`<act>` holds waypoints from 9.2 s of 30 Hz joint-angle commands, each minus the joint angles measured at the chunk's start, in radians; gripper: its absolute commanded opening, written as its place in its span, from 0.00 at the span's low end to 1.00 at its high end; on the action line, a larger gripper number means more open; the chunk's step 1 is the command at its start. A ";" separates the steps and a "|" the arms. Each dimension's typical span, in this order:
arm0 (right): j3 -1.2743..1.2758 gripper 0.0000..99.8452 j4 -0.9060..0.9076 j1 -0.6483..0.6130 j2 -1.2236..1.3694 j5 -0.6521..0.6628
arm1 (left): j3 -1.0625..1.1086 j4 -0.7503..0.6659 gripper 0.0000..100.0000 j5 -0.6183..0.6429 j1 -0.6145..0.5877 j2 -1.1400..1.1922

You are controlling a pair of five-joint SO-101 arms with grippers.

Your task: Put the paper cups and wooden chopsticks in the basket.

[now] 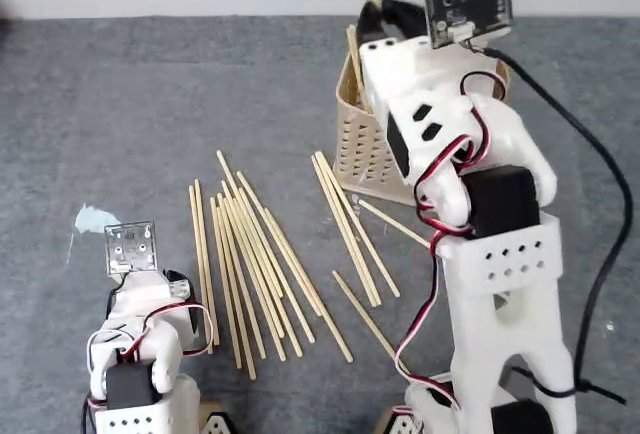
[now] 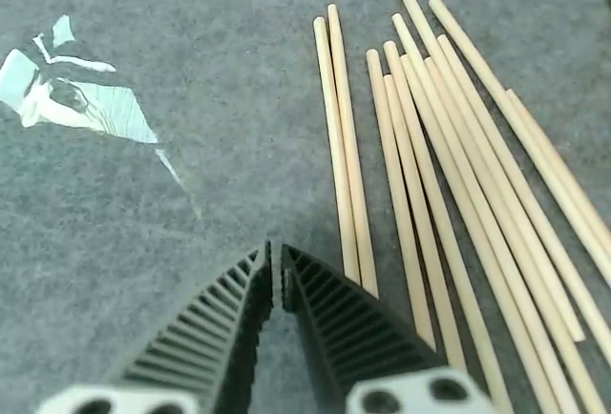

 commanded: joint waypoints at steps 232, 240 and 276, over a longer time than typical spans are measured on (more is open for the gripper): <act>0.764 0.01 0.472 -0.093 -0.568 -0.087 | -1.371 0.219 0.01 -0.213 0.164 1.772; 0.706 0.01 0.472 -0.090 -0.664 -0.043 | -1.400 0.278 0.01 -0.213 0.169 1.613; 0.532 0.01 -0.762 0.081 -0.265 -0.008 | -1.598 0.445 0.01 -0.170 0.167 1.120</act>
